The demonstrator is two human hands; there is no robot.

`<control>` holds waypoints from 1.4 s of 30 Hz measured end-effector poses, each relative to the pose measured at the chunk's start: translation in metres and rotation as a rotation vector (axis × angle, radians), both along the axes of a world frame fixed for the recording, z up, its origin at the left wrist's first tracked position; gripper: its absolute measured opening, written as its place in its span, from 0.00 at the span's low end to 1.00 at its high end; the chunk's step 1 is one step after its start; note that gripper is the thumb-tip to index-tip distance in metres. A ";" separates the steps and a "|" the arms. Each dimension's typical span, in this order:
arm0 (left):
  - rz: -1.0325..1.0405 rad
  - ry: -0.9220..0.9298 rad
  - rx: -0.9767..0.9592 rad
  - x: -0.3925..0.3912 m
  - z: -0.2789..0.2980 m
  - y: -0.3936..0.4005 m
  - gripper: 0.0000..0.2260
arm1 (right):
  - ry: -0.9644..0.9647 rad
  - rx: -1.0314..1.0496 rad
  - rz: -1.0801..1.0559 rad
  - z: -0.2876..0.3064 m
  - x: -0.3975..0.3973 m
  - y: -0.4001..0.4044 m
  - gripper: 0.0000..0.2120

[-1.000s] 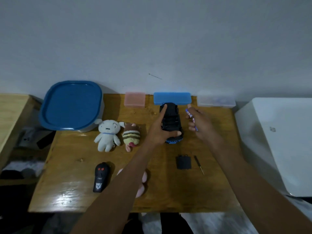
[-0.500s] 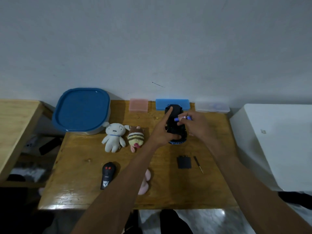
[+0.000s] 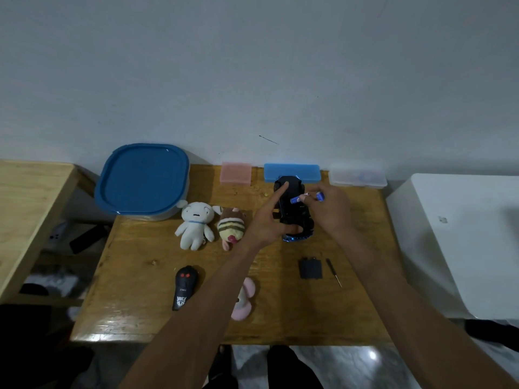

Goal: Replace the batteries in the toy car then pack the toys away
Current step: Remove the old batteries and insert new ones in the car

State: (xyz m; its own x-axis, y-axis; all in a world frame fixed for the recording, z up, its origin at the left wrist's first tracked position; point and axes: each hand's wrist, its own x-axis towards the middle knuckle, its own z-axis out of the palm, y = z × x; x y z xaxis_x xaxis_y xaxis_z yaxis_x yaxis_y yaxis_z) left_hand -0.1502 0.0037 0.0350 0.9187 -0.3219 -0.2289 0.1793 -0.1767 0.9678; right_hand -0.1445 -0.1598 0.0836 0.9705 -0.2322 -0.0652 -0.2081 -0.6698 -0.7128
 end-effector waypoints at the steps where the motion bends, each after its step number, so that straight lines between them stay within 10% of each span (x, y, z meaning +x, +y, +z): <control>1: 0.002 -0.001 -0.003 0.000 0.001 0.000 0.49 | -0.002 0.047 -0.045 -0.001 -0.001 0.000 0.10; 35: 0.034 -0.057 -0.062 -0.006 0.019 -0.010 0.47 | -0.116 0.090 -0.091 0.014 -0.009 0.017 0.06; 42: 0.026 -0.001 -0.112 -0.009 0.018 -0.010 0.47 | 0.206 0.327 -0.086 0.023 -0.005 0.002 0.06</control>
State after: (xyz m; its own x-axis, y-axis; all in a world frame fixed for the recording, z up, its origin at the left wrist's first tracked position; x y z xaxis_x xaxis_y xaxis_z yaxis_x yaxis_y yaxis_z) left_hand -0.1596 -0.0067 0.0526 0.9275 -0.3210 -0.1917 0.1812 -0.0625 0.9815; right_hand -0.1491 -0.1579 0.1064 0.9073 -0.2462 -0.3408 -0.4145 -0.3881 -0.8232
